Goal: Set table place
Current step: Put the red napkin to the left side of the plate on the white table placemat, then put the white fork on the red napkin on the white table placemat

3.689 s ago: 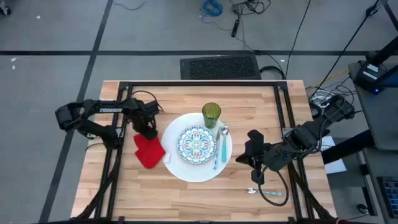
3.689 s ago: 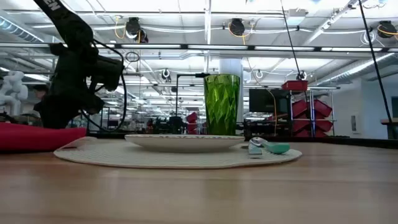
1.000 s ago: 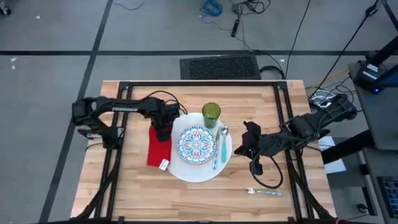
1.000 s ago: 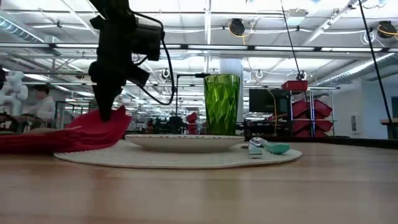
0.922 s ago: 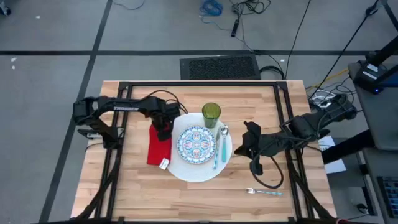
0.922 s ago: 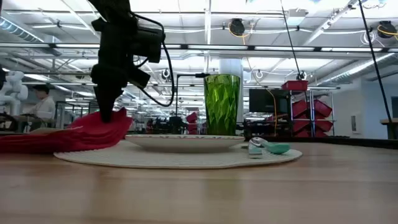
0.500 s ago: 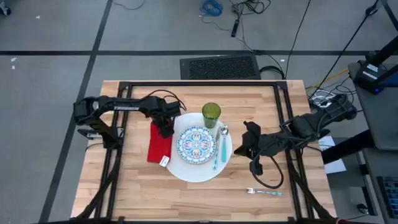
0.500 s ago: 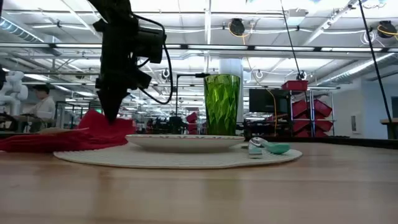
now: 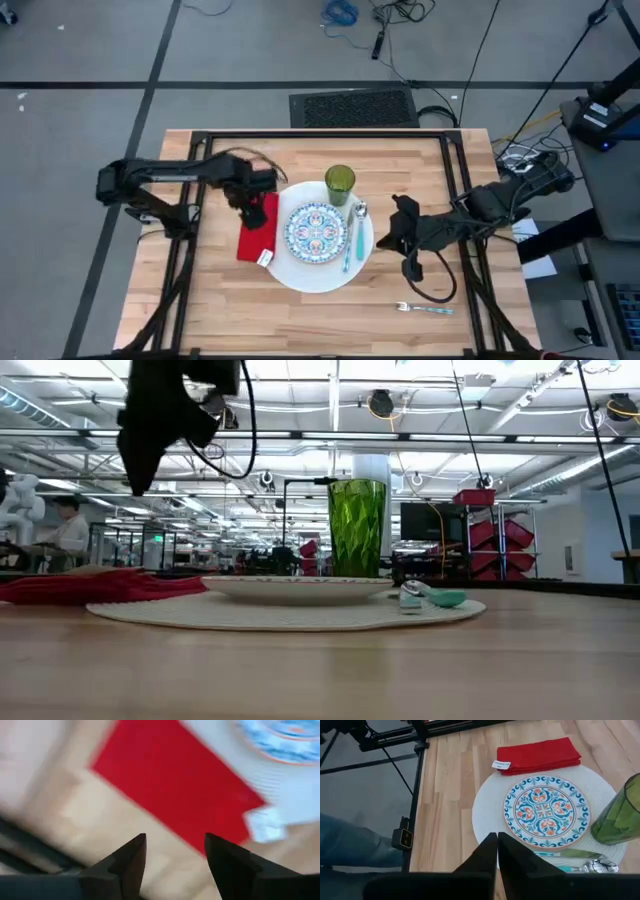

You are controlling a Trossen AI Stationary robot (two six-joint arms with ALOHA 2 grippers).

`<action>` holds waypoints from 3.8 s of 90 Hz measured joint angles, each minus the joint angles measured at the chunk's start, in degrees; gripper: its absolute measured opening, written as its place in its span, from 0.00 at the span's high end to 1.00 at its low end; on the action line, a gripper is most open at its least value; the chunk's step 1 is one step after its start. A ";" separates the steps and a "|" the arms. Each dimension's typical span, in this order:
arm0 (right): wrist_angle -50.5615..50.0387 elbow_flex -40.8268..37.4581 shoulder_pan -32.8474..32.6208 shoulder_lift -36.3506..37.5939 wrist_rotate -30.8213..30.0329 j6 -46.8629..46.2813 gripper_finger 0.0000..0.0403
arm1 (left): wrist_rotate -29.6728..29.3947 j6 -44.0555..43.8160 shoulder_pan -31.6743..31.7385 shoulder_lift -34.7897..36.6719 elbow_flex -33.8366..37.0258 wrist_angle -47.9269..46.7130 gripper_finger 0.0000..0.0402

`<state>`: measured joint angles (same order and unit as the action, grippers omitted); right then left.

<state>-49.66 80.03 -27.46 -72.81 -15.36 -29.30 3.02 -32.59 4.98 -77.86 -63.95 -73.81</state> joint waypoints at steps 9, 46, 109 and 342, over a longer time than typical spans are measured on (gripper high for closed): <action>-0.64 0.00 0.00 0.14 0.74 0.00 1.00 | 2.44 -6.82 -6.68 0.97 5.51 10.29 0.54; -1.93 0.00 0.46 0.93 0.72 4.87 1.00 | -8.74 -27.76 -17.29 -1.84 18.18 25.53 0.76; 0.17 0.00 0.48 0.93 0.75 5.00 1.00 | -4.83 -33.16 -24.05 -11.78 18.69 34.89 1.00; 10.56 -24.90 -24.94 -21.16 21.02 -45.98 0.74 | -9.79 -1.62 -33.15 5.13 2.56 23.33 1.00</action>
<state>-39.10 55.13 -52.40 -93.97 5.67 -75.28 -6.76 -34.22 -28.16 -72.73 -61.39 -50.48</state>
